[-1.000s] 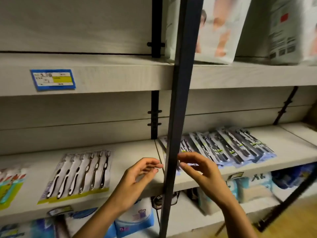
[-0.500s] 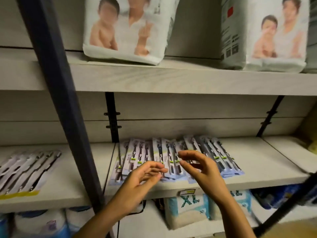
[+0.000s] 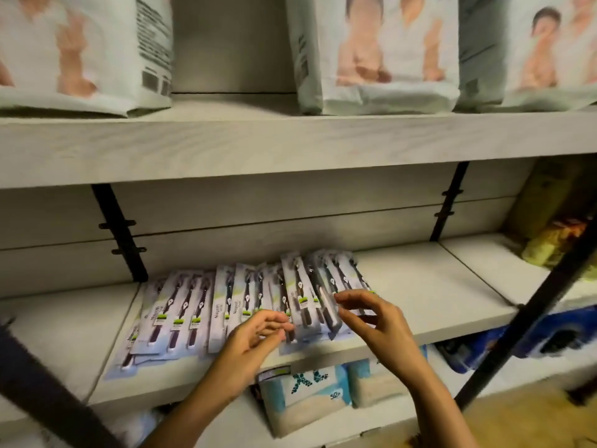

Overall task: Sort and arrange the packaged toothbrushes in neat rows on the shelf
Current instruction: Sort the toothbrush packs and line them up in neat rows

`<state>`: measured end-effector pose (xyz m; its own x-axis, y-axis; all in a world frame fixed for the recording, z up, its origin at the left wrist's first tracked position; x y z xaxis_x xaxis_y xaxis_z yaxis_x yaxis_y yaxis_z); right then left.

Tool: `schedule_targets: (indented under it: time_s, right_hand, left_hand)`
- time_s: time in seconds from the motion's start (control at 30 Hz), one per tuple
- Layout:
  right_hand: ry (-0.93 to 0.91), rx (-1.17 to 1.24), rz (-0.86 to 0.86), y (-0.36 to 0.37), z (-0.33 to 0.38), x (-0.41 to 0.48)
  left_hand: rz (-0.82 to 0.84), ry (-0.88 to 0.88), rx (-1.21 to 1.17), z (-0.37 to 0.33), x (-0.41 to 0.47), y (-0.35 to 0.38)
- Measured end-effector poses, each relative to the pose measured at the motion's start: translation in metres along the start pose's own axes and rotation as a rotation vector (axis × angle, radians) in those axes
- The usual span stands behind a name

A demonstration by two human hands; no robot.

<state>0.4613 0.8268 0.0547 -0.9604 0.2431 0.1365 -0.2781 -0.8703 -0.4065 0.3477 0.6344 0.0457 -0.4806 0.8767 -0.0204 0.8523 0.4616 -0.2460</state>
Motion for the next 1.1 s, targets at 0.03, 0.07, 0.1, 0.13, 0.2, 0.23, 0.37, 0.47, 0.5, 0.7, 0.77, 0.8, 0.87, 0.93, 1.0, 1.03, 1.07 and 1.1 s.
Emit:
schedule_targets:
  time_s: [0.03,0.07,0.1,0.13,0.2,0.23,0.37,0.47,0.5,0.7,0.77,0.8,0.87,0.93,1.0,1.03,1.07,1.1]
  right_hand:
    - [0.001,-0.013,-0.008,-0.014,-0.008,0.001]
    - [0.001,-0.022,-0.018,-0.029,-0.017,0.003]
    - [0.003,-0.026,-0.029,-0.045,-0.027,0.005]
    - [0.008,-0.021,-0.038,-0.061,-0.037,0.007]
    - [0.014,-0.029,-0.035,-0.095,-0.059,0.012]
    - [0.012,-0.05,-0.013,-0.113,-0.071,0.015]
    - [0.021,-0.114,0.139,-0.188,-0.109,0.026]
    - [0.029,-0.076,0.124,-0.215,-0.127,0.033]
    - [0.024,-0.063,0.134,-0.223,-0.131,0.034]
    - [-0.007,0.002,0.226,-0.231,-0.142,0.044]
    - [-0.025,0.017,0.242,-0.228,-0.143,0.045]
    - [-0.031,0.026,0.248,-0.227,-0.143,0.046]
    - [-0.043,0.031,0.271,-0.224,-0.142,0.044]
    - [-0.054,0.038,0.288,-0.224,-0.142,0.042]
    - [-0.05,0.05,0.283,-0.224,-0.145,0.043]
    - [-0.043,0.053,0.281,-0.223,-0.146,0.042]
    - [-0.033,0.054,0.285,-0.223,-0.148,0.043]
    - [-0.023,0.051,0.291,-0.222,-0.149,0.043]
  left_hand:
    - [0.012,-0.009,0.026,0.0,0.01,0.008]
    - [0.02,-0.019,0.05,0.001,0.021,0.016]
    - [0.015,-0.031,0.063,0.001,0.033,0.024]
    - [-0.002,-0.048,0.071,0.001,0.045,0.033]
    - [-0.059,-0.069,0.088,0.002,0.071,0.05]
    - [-0.095,-0.07,0.105,0.003,0.086,0.062]
    - [-0.21,-0.123,0.222,0.008,0.147,0.127]
    - [-0.233,-0.18,0.341,0.017,0.178,0.156]
    - [-0.267,-0.197,0.361,0.018,0.188,0.163]
    - [-0.425,-0.363,0.476,0.017,0.222,0.178]
    - [-0.422,-0.465,0.677,0.018,0.236,0.181]
    - [-0.406,-0.549,0.803,0.019,0.244,0.181]
    - [-0.364,-0.692,1.022,0.022,0.258,0.181]
    - [-0.315,-0.777,1.17,0.027,0.27,0.182]
    - [-0.27,-0.838,1.281,0.031,0.279,0.183]
    - [-0.248,-0.86,1.333,0.033,0.282,0.184]
    - [-0.222,-0.879,1.383,0.034,0.284,0.184]
    - [-0.197,-0.892,1.429,0.035,0.286,0.185]
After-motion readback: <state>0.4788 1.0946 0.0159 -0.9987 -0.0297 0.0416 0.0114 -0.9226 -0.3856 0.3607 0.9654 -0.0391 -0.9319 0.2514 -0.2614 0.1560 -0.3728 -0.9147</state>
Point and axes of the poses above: each hand's wrist, its own x-axis towards the middle knuckle, its own y-axis out of the palm, z = x × y, the point moved 1 cm from there along x, towards the middle knuckle, and after that the axes turned 15 degrees about z, right-handed, at the moved point
